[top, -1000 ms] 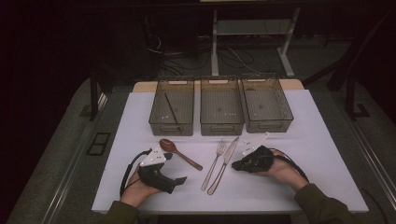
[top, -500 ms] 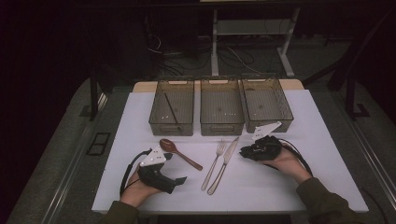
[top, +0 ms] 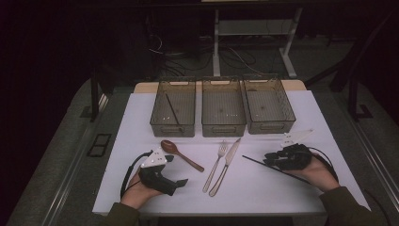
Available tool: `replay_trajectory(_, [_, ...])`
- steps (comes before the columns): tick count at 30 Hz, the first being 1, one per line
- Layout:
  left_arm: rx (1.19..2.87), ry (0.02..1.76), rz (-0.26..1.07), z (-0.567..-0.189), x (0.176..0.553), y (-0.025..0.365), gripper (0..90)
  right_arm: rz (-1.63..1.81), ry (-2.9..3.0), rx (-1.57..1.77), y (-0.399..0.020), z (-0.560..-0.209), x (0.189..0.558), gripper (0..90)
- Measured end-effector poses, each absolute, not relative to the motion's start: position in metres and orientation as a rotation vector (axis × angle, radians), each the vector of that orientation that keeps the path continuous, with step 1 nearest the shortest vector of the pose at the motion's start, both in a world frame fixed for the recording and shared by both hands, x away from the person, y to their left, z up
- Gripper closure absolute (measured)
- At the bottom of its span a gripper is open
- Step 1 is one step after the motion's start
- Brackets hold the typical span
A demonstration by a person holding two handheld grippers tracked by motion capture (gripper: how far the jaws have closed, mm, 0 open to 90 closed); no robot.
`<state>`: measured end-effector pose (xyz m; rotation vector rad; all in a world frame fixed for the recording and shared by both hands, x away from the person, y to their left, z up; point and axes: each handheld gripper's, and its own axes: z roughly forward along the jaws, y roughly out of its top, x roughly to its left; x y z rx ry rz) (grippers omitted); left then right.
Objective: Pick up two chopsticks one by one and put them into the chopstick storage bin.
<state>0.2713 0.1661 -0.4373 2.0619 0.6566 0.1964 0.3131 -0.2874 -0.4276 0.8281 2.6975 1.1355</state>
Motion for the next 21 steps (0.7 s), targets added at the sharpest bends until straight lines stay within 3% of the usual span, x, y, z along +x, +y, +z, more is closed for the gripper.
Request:
replay_trajectory(14, [2.064, 0.660, 0.194, -0.438, 0.271, 0.166, 0.0, 1.076, 2.690, 0.913, -0.332, -0.438, 0.284, 78.0])
replay_trajectory(21, [2.065, 0.660, 0.195, -0.438, 0.271, 0.166, 0.0, 1.051, 2.710, 0.905, -0.335, -0.443, 0.283, 80.2])
